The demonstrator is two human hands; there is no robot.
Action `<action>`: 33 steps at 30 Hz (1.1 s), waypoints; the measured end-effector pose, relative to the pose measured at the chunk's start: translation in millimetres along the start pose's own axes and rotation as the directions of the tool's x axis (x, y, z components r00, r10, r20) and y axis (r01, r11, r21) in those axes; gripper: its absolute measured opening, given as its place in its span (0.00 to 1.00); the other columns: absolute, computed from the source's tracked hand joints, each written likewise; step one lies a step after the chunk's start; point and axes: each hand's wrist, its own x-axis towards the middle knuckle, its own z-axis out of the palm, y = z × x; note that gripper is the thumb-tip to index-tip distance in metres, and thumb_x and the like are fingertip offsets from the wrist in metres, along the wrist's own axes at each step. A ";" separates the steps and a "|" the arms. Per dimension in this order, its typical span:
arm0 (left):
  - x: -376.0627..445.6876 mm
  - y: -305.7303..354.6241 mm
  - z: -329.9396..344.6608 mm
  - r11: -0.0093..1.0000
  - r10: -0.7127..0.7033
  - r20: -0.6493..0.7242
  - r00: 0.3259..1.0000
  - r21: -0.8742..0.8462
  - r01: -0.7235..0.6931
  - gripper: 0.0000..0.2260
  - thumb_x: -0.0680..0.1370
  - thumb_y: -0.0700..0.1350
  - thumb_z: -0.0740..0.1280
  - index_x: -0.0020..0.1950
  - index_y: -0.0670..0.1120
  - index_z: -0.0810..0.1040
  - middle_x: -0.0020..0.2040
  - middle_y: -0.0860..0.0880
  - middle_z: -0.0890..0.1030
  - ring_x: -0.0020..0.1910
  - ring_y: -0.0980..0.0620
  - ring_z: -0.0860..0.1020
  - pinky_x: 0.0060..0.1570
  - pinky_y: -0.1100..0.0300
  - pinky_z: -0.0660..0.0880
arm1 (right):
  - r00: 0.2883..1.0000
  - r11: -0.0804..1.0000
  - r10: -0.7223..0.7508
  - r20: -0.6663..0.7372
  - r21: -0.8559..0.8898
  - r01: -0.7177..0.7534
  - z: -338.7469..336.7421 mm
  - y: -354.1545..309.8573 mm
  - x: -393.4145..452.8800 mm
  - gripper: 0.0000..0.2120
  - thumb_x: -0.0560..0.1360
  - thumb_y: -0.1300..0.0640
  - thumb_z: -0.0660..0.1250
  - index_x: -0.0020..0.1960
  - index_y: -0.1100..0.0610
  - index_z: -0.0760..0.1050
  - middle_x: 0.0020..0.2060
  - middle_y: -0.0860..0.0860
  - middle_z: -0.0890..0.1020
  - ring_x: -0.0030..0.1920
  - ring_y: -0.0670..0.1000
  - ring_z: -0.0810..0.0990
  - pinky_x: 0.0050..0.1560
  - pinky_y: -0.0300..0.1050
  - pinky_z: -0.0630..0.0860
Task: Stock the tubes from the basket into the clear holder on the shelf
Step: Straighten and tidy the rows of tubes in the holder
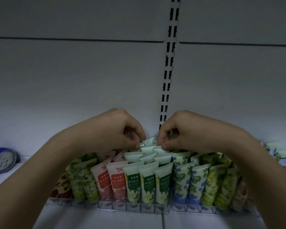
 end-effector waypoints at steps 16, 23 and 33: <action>2.9 -3.7 2.8 1.000 0.009 -0.186 0.982 -0.015 -0.012 0.07 0.73 0.47 0.74 0.48 0.57 0.84 0.35 0.66 0.81 0.37 0.73 0.76 0.36 0.81 0.67 | 0.977 0.998 -0.062 -0.205 -0.029 0.057 -4.6 4.9 1.9 0.04 0.75 0.55 0.71 0.46 0.48 0.84 0.38 0.39 0.82 0.36 0.29 0.76 0.34 0.21 0.67; 10.8 -4.2 17.8 1.000 -0.001 -0.174 0.985 -0.031 -0.004 0.05 0.73 0.51 0.73 0.47 0.59 0.84 0.43 0.65 0.83 0.43 0.68 0.78 0.48 0.64 0.76 | 0.978 0.988 -0.009 -0.207 -0.150 -0.022 3.1 10.4 7.4 0.04 0.75 0.54 0.71 0.49 0.47 0.83 0.43 0.40 0.83 0.43 0.39 0.79 0.48 0.40 0.79; 16.2 -4.9 27.9 0.999 -0.035 -0.193 0.981 -0.035 0.029 0.06 0.74 0.48 0.72 0.48 0.59 0.84 0.45 0.61 0.84 0.44 0.65 0.79 0.50 0.57 0.78 | 0.990 0.988 0.025 -0.138 -0.145 -0.045 9.4 9.7 11.6 0.04 0.74 0.56 0.71 0.46 0.48 0.83 0.41 0.41 0.83 0.40 0.39 0.80 0.47 0.43 0.80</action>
